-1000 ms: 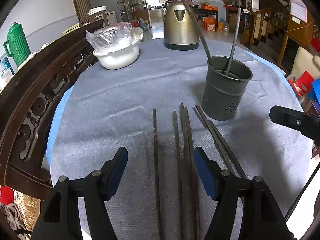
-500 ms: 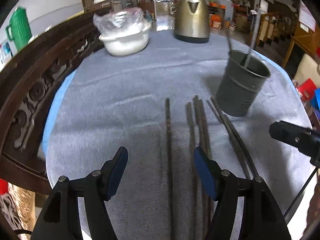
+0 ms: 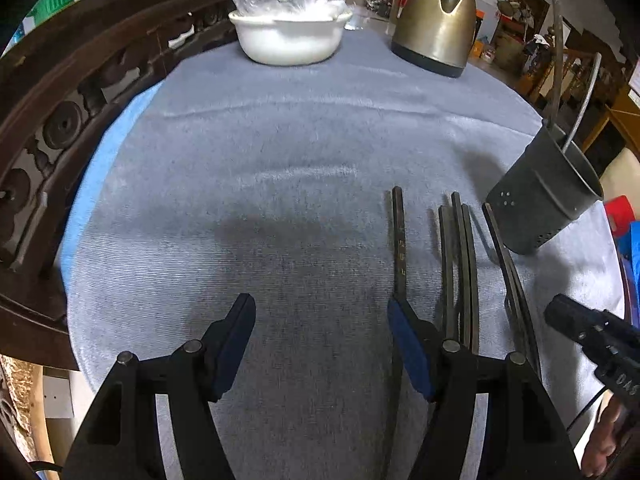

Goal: Organize utensils
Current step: 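Close the right gripper on a chopstick while the left gripper grasps another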

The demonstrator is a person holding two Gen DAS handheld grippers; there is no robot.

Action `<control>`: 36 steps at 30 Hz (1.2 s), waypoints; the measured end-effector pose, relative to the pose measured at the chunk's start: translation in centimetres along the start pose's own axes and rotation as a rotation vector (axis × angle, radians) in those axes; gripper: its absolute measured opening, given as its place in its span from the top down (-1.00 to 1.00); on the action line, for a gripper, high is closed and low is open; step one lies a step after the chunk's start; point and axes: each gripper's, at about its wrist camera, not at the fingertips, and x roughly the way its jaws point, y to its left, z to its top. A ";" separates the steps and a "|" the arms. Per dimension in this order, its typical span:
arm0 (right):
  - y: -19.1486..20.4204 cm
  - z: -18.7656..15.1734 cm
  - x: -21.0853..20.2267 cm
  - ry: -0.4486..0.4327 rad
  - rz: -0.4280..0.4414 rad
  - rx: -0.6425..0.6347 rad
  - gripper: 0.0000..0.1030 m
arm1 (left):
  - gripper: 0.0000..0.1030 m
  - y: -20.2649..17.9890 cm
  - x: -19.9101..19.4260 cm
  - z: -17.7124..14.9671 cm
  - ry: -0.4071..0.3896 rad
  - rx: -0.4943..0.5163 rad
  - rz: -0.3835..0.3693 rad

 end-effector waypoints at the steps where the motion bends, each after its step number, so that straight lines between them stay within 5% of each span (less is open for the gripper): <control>1: 0.0 -0.1 0.3 0.014 0.001 -0.002 0.54 | -0.34 0.0 0.1 -0.1 0.008 0.000 -0.007; 11: 0.6 -0.9 1.8 0.078 -0.022 -0.038 0.79 | -0.34 -0.4 0.6 -0.6 0.051 -0.015 -0.081; 17: 0.3 -0.8 1.8 0.087 -0.036 -0.024 0.84 | -0.09 -0.8 1.1 -0.9 0.066 -0.001 -0.094; 30: -1.9 -0.8 0.7 0.163 -0.071 0.043 0.84 | 0.82 -1.0 2.0 0.0 0.074 0.009 -0.131; 36: -2.4 -0.9 0.3 0.170 -0.072 0.060 0.81 | 0.86 0.2 1.6 -0.7 0.087 -0.012 -0.175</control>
